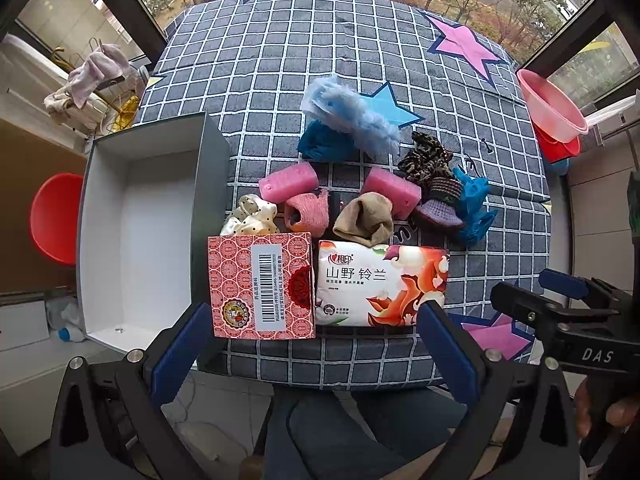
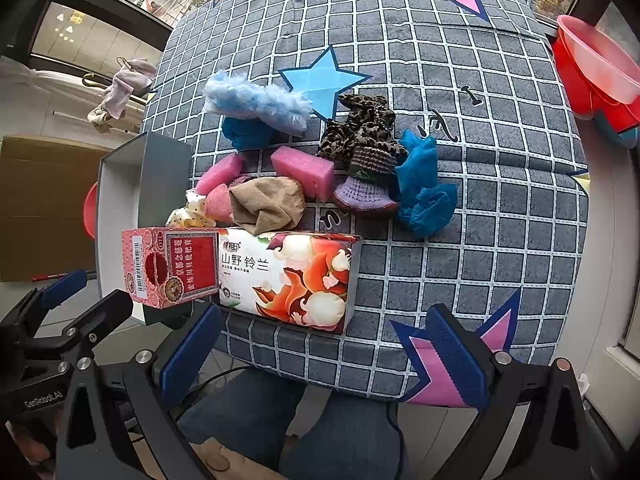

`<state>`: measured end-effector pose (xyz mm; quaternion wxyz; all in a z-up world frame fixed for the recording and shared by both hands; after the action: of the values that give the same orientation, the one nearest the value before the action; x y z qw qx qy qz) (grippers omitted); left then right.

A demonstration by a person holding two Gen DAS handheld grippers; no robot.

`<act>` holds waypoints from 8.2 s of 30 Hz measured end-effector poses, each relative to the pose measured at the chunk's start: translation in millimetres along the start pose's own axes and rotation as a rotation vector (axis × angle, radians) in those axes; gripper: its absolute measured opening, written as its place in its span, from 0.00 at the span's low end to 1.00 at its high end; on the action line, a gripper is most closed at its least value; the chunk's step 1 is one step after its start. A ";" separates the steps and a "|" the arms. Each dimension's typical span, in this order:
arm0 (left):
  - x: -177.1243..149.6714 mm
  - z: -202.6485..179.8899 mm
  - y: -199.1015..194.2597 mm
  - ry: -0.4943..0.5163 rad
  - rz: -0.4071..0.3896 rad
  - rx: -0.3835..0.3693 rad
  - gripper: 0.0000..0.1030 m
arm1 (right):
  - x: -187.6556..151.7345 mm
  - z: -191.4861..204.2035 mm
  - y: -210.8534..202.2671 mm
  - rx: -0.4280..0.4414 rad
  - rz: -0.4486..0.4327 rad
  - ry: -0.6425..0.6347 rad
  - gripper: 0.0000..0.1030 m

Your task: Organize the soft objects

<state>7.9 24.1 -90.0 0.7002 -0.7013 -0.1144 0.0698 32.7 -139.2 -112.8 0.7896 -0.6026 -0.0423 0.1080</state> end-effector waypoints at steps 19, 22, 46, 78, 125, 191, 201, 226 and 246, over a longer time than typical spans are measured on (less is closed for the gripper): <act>-4.7 -2.7 0.1 -0.036 0.011 0.007 0.99 | -2.1 -7.0 2.4 0.003 0.021 -0.003 1.00; -5.7 -5.4 0.5 -0.035 0.014 0.006 0.99 | -2.2 -7.7 2.4 0.003 0.023 -0.003 1.00; -6.6 -16.5 16.1 -0.038 0.080 -0.053 0.99 | -6.4 -19.1 4.5 0.017 0.034 0.028 1.00; 166.0 -42.8 137.4 -0.072 0.074 -0.035 0.99 | 2.8 -90.3 56.3 0.019 0.064 0.284 1.00; 233.0 -86.0 234.5 0.086 0.133 -0.042 0.24 | 104.2 -113.6 141.8 0.061 -0.025 0.242 0.23; -95.8 -39.2 24.6 0.654 -0.062 -0.299 0.21 | -107.5 -10.6 60.4 0.085 -0.118 0.293 0.23; -101.6 53.8 15.0 0.564 -0.112 -0.296 0.21 | -128.2 69.2 76.1 0.081 -0.128 0.233 0.23; -85.4 262.5 16.4 0.030 -0.246 -0.120 0.21 | -81.0 284.2 91.7 0.105 -0.089 -0.253 0.23; -69.7 288.4 22.6 -0.049 -0.284 -0.113 0.21 | -57.6 320.3 95.4 0.036 -0.045 -0.358 0.23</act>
<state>-132.3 284.9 -119.8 0.6596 -0.7143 -0.2331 -0.0192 -97.9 173.8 -114.3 0.7822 -0.5584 -0.1939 0.1967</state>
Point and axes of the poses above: each gripper's, at about its wrist camera, not at the fingertips, and y roughly the way its jaws point, z to its left, x to its top, the point moved 7 cm from there along y, roughly the way its jaws point, and after that the axes turned 1 degree about z, right-handed, at the moved point
